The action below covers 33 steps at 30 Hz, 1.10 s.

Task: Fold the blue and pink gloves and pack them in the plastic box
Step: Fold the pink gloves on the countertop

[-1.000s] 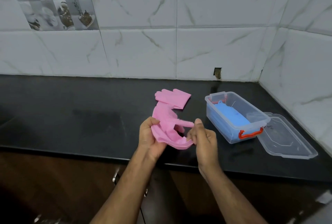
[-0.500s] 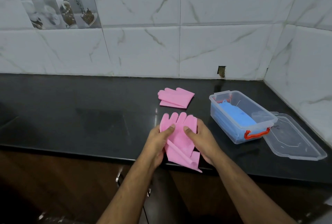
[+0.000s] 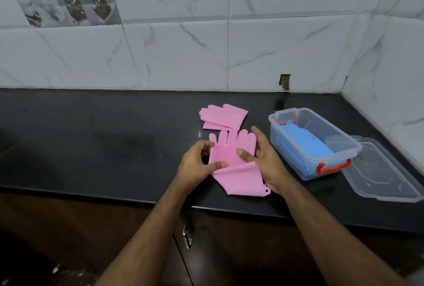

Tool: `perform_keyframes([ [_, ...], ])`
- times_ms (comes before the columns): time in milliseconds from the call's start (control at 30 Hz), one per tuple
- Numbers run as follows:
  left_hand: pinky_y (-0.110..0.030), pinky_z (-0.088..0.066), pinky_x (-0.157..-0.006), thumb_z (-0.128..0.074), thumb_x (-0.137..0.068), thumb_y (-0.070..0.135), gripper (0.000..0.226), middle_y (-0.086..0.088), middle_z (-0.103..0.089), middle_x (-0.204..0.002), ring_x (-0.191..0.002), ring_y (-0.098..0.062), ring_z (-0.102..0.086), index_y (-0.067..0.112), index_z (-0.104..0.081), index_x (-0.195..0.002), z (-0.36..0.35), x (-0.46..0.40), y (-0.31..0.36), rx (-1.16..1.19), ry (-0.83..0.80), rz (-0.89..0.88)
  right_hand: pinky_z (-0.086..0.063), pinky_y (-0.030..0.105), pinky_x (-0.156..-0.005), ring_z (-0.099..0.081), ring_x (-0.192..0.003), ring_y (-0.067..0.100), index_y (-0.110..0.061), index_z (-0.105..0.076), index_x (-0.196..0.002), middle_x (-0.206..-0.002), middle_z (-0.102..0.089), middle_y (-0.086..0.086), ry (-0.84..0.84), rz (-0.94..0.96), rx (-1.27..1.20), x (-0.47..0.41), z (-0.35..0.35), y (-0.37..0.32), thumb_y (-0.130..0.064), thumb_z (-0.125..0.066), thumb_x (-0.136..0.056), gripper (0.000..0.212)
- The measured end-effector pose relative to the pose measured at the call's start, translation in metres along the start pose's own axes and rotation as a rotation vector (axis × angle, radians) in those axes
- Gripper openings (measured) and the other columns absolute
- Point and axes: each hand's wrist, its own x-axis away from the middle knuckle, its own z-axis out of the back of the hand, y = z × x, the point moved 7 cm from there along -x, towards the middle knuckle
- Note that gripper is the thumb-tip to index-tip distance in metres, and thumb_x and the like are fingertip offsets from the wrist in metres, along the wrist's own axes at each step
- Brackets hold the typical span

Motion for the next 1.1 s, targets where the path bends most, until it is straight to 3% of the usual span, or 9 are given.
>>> perform_keyframes([
  [167, -0.026, -0.041, -0.109, -0.098, -0.06, 0.041, 0.093, 0.018, -0.047, -0.14, -0.128, -0.002, -0.047, 0.036, -0.055, -0.142, -0.009, 0.003, -0.003, -0.107, -0.284, -0.041, -0.058, 0.038, -0.094, -0.064, -0.121, 0.013, -0.021, -0.061, -0.135, -0.133, -0.067, -0.001, -0.051, 0.038, -0.215, 0.0, 0.003, 0.003, -0.004, -0.078, -0.085, 0.056],
  [300, -0.01, -0.03, -0.109, -0.099, -0.062, 0.028, 0.095, 0.027, -0.05, -0.143, -0.131, 0.011, -0.046, 0.028, -0.056, -0.146, -0.007, 0.003, -0.004, -0.082, -0.411, -0.021, -0.058, 0.024, -0.082, -0.071, -0.108, 0.008, -0.007, -0.069, -0.123, -0.118, -0.075, -0.004, -0.055, -0.053, -0.502, -0.004, 0.011, 0.003, 0.001, -0.071, -0.086, 0.038],
  [433, 0.0, -0.037, -0.098, -0.091, -0.074, 0.036, 0.07, 0.03, -0.063, -0.132, -0.124, 0.017, -0.052, 0.025, -0.065, -0.138, -0.002, 0.001, -0.006, 0.024, -0.338, -0.028, -0.06, 0.027, -0.08, -0.072, -0.104, 0.017, 0.0, -0.064, -0.126, -0.117, -0.074, 0.007, -0.08, -0.131, -0.636, -0.002, 0.01, 0.003, 0.001, -0.061, -0.095, 0.031],
  [533, -0.016, -0.044, -0.105, -0.083, -0.08, 0.046, 0.056, 0.019, -0.069, -0.128, -0.121, 0.006, -0.061, 0.02, -0.072, -0.128, 0.002, 0.0, -0.007, 0.023, -0.194, -0.038, -0.06, 0.034, -0.088, -0.068, -0.106, 0.021, 0.001, -0.061, -0.128, -0.122, -0.066, 0.013, -0.217, -0.19, -0.759, 0.008, 0.001, 0.0, -0.007, -0.064, -0.094, 0.035],
  [633, -0.023, -0.045, -0.108, -0.087, -0.08, 0.038, 0.051, 0.015, -0.069, -0.127, -0.12, 0.001, -0.062, 0.019, -0.073, -0.125, 0.002, 0.0, -0.008, -0.024, -0.148, -0.051, -0.06, 0.042, -0.087, -0.065, -0.115, 0.025, -0.003, -0.061, -0.13, -0.128, -0.066, 0.011, -0.307, -0.22, -0.788, 0.013, -0.007, -0.004, -0.015, -0.062, -0.098, 0.034],
  [767, -0.01, -0.038, -0.1, -0.093, -0.071, 0.039, 0.065, 0.016, -0.06, -0.131, -0.121, 0.007, -0.054, 0.023, -0.069, -0.13, -0.003, 0.0, -0.005, -0.152, -0.186, -0.09, -0.06, 0.03, -0.081, -0.071, -0.108, 0.01, -0.013, -0.066, -0.125, -0.126, -0.071, -0.005, -0.069, -0.116, -0.589, 0.008, 0.0, 0.001, -0.01, -0.063, -0.098, 0.028],
  [900, 0.004, -0.034, -0.093, -0.094, -0.069, 0.038, 0.067, 0.015, -0.055, -0.13, -0.115, 0.021, -0.047, 0.022, -0.07, -0.129, -0.005, 0.0, -0.003, -0.203, -0.185, -0.127, -0.046, 0.041, -0.111, -0.05, -0.136, 0.013, -0.023, -0.062, -0.132, -0.15, -0.049, -0.005, 0.144, 0.047, 0.012, 0.008, 0.011, 0.0, -0.011, -0.07, -0.095, 0.04],
  [1000, -0.02, -0.031, -0.113, -0.093, -0.069, 0.042, 0.062, 0.009, -0.041, -0.139, -0.133, -0.001, -0.035, 0.026, -0.07, -0.125, -0.005, 0.001, 0.0, -0.275, -0.167, -0.13, -0.029, 0.028, -0.116, -0.035, -0.146, 0.015, -0.026, -0.065, -0.132, -0.16, -0.034, -0.005, 0.202, 0.135, 0.431, 0.01, 0.008, -0.007, -0.012, -0.073, -0.092, 0.043],
  [1100, -0.031, -0.031, -0.117, -0.092, -0.071, 0.045, 0.054, 0.007, -0.032, -0.145, -0.14, -0.009, -0.028, 0.025, -0.071, -0.118, -0.005, 0.001, -0.001, -0.281, -0.168, -0.118, -0.025, 0.025, -0.11, -0.033, -0.148, 0.018, -0.023, -0.068, -0.128, -0.161, -0.035, -0.003, 0.198, 0.153, 0.717, 0.01, -0.002, -0.008, -0.013, -0.069, -0.094, 0.035],
])
